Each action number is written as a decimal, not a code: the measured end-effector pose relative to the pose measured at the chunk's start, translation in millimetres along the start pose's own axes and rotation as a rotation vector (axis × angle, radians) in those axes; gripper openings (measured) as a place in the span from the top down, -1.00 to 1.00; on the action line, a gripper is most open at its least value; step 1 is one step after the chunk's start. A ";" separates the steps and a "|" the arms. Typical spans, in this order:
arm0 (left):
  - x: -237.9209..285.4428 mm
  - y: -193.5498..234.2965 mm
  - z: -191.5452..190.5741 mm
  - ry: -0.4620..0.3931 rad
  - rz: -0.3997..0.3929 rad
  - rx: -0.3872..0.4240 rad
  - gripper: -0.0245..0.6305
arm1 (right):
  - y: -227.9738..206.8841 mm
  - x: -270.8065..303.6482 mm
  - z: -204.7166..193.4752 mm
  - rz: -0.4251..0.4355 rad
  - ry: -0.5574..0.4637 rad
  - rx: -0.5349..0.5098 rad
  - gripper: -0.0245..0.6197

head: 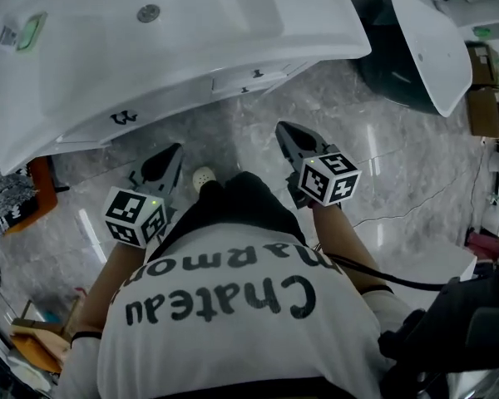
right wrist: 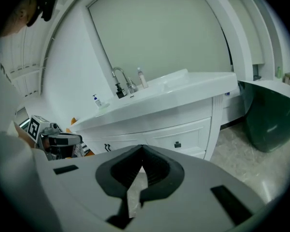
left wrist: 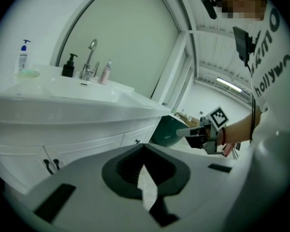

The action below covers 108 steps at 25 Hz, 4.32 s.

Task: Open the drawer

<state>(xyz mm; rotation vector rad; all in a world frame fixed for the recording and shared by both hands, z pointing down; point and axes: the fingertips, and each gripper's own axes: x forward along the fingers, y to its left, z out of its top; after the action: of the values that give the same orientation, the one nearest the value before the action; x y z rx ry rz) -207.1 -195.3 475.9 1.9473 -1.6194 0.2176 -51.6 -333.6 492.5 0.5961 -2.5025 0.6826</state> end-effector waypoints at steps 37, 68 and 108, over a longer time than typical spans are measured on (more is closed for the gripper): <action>-39.3 1.7 -57.5 0.036 0.621 -0.411 0.90 | -163.0 233.7 -64.7 -0.088 0.407 -0.051 0.20; -1.5 -12.4 -56.4 0.062 0.509 -0.375 0.90 | -147.6 205.5 -97.2 -0.006 0.509 -0.032 0.44; 16.9 -37.4 -72.0 0.105 0.419 -0.361 0.90 | -134.1 157.7 -137.9 0.010 0.523 -0.077 0.48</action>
<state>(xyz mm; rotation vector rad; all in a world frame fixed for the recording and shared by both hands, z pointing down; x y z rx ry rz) -150.6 -168.0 530.1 1.2994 -1.8351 0.1724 -62.4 -405.4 730.4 0.3233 -2.0331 0.6443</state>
